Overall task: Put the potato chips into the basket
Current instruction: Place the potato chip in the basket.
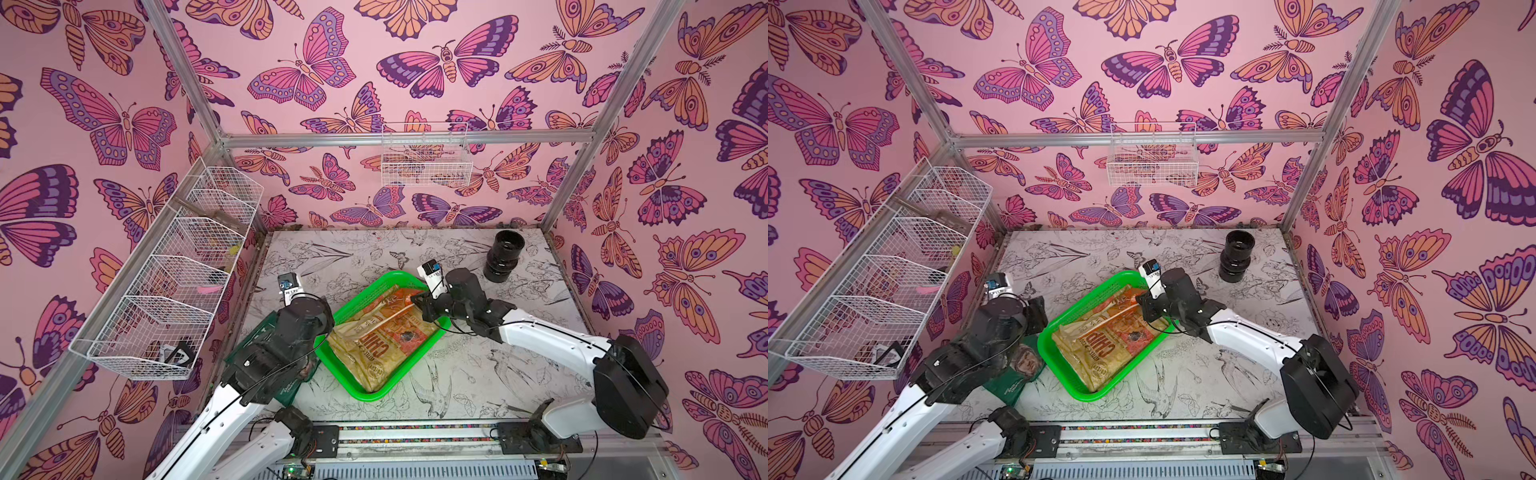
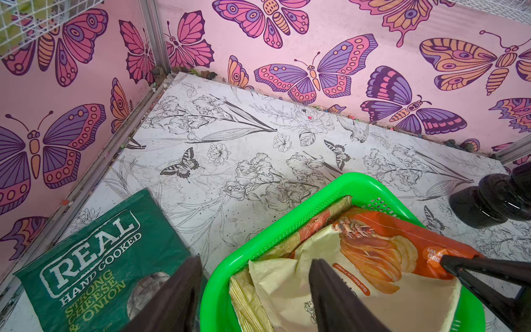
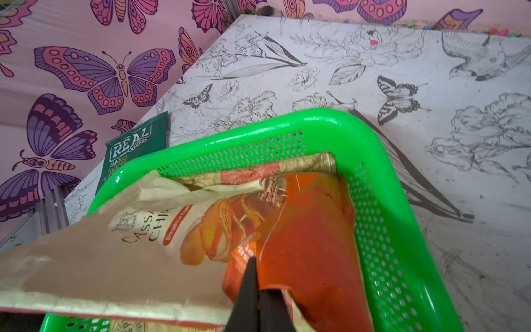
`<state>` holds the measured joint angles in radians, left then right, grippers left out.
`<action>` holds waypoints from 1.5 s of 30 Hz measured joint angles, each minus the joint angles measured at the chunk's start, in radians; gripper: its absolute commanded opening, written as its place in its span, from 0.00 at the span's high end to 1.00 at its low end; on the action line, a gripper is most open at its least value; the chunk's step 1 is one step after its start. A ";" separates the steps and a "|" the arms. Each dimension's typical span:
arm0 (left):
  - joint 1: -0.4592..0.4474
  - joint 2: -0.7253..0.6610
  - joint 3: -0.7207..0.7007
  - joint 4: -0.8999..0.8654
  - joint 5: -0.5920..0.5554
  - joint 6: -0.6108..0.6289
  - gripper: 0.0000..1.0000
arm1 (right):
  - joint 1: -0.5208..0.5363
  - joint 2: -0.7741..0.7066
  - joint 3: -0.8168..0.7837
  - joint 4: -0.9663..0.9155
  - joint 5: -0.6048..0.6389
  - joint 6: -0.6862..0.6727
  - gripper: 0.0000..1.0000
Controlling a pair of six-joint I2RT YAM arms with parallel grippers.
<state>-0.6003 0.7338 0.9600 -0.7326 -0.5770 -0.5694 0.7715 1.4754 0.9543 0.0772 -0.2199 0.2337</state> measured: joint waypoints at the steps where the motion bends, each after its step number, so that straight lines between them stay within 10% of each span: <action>1: 0.000 -0.003 -0.001 0.000 0.000 0.000 0.34 | 0.000 0.011 0.017 0.004 -0.008 -0.004 1.00; 11: 0.006 -0.004 -0.001 0.000 -0.007 0.000 0.34 | 0.004 0.018 0.029 0.061 -0.040 -0.053 1.00; 16: 0.011 -0.004 -0.008 0.002 -0.008 0.000 0.34 | 0.004 -0.046 -0.062 -0.056 0.042 -0.069 0.51; 19: 0.012 0.003 -0.010 0.005 -0.007 0.000 0.34 | 0.008 -0.078 -0.042 -0.218 0.102 -0.081 0.40; 30: 0.015 0.013 -0.011 0.034 -0.004 -0.011 0.34 | 0.075 -0.183 0.149 -0.560 0.298 -0.077 0.38; 45: 0.018 -0.032 -0.040 0.047 0.004 -0.038 0.34 | 0.141 0.322 0.290 -0.622 0.307 -0.013 0.31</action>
<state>-0.5827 0.7013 0.9203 -0.6861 -0.5728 -0.6075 0.9123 1.7977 1.2442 -0.5449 0.0875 0.2203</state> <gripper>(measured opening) 0.659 0.681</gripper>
